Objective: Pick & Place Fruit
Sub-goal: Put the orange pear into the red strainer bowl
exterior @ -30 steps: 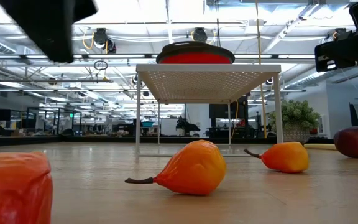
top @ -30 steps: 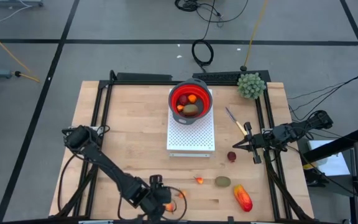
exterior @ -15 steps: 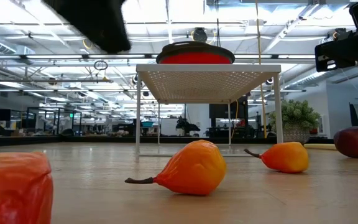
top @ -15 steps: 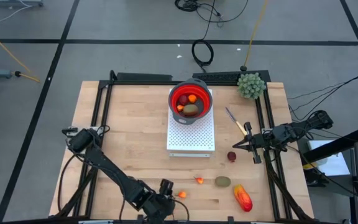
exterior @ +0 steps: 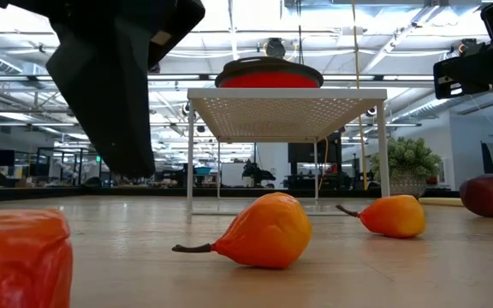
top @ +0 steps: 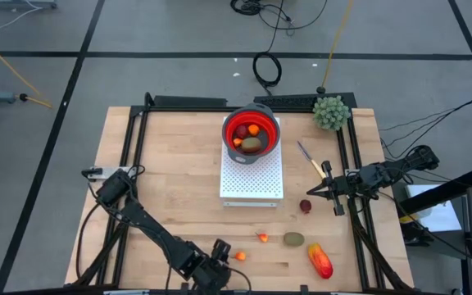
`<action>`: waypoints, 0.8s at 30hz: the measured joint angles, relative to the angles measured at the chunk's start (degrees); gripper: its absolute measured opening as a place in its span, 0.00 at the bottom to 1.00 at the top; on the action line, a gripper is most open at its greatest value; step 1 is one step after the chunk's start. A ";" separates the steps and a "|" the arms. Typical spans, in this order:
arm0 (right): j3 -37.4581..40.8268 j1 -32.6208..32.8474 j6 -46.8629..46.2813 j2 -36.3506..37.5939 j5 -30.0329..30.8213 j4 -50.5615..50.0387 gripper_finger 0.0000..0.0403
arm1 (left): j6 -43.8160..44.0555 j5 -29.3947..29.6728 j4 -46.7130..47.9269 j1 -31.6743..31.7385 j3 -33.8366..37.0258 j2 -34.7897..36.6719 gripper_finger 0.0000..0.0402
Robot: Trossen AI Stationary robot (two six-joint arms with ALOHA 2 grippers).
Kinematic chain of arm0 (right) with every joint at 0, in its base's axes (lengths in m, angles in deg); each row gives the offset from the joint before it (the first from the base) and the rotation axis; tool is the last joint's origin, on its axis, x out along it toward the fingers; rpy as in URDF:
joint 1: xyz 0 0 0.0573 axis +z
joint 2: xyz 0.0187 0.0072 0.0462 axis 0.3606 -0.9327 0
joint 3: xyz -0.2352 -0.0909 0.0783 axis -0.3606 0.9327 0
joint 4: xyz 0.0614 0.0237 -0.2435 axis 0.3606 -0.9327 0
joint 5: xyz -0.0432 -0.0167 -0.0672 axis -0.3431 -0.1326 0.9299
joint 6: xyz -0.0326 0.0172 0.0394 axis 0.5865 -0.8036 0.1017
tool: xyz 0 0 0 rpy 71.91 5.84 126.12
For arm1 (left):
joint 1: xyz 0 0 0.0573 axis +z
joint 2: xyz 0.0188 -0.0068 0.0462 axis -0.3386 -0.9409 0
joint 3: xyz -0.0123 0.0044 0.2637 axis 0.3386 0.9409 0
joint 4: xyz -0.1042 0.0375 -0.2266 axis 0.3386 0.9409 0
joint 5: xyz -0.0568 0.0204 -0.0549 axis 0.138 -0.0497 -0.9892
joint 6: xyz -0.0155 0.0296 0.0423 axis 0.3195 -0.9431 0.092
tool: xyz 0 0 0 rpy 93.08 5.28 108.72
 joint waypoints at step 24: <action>0.00 0.01 -0.01 -0.43 0.02 0.17 0.00 | -3.52 -1.36 -1.43 0.46 0.00 -2.69 0.63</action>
